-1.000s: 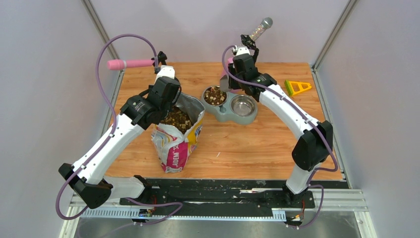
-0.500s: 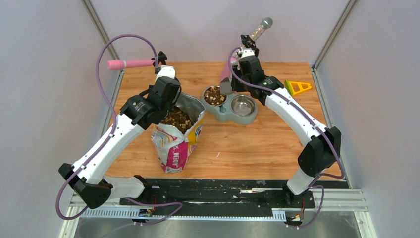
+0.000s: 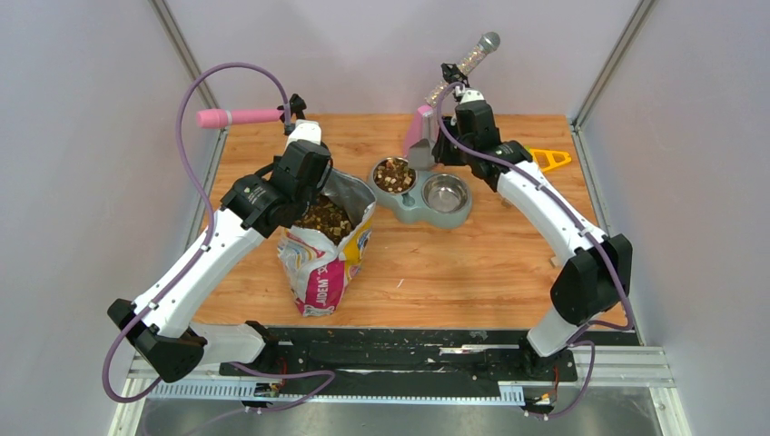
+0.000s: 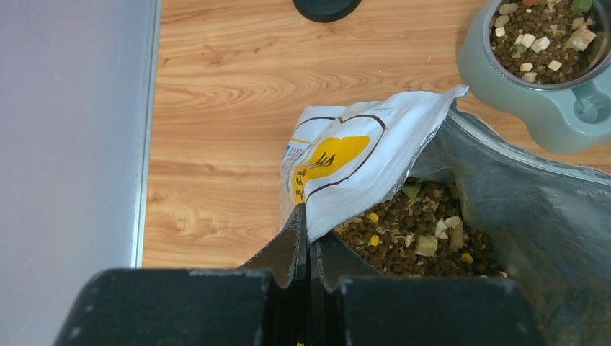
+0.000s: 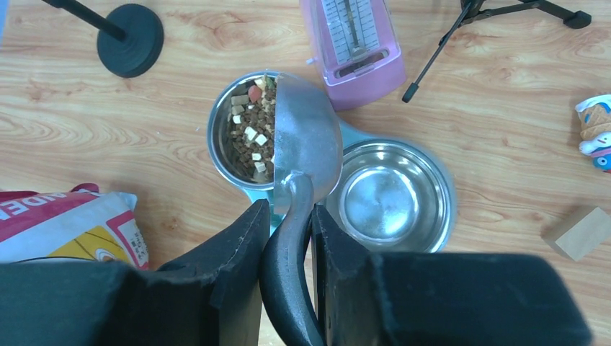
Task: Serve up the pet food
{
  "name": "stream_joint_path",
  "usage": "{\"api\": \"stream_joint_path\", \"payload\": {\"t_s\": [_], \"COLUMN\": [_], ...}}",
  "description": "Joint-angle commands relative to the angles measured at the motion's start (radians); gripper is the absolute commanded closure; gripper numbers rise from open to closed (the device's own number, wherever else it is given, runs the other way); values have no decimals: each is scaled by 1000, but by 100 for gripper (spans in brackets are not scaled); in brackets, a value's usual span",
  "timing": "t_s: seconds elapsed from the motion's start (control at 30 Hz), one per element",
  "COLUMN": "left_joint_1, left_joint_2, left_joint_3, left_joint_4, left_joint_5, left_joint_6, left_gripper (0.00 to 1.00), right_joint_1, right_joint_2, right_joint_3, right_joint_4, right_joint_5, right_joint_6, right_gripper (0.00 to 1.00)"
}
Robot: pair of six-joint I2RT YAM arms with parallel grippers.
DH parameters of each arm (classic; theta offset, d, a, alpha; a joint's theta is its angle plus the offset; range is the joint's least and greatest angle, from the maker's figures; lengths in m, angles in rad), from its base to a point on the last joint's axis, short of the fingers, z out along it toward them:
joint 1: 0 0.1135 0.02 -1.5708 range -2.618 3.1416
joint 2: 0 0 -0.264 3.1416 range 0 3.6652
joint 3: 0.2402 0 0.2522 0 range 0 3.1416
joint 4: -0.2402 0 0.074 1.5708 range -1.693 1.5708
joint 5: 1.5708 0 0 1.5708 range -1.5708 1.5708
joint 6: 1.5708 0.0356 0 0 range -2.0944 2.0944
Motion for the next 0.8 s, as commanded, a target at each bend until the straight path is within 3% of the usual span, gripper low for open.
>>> {"api": "stream_joint_path", "payload": {"t_s": [0.0,0.13,0.33,0.53,0.6,0.77], "left_joint_1": [-5,-5,-5,-5,-5,-5], "left_joint_2": [-50,-55,-57,-40,-32,-24], "left_joint_3": [28,25,20,18,22,38], "left_joint_4": [130,134,139,140,136,115], "left_joint_5": [-32,-26,-31,-36,-35,-40], "left_joint_6": [-4,-4,-4,-9,-10,-17], "left_gripper": [100,100,100,100,100,100], "right_joint_1": [-8,-27,-30,11,81,253], "right_joint_2": [-107,-227,-369,-395,-372,-293], "right_joint_3": [-7,-26,-33,8,59,213], "right_joint_4": [72,72,78,45,-42,-264], "right_joint_5": [-43,-112,-402,-765,-711,-407], "right_joint_6": [73,187,286,332,293,201], "right_gripper": [100,100,100,100,100,100]}}
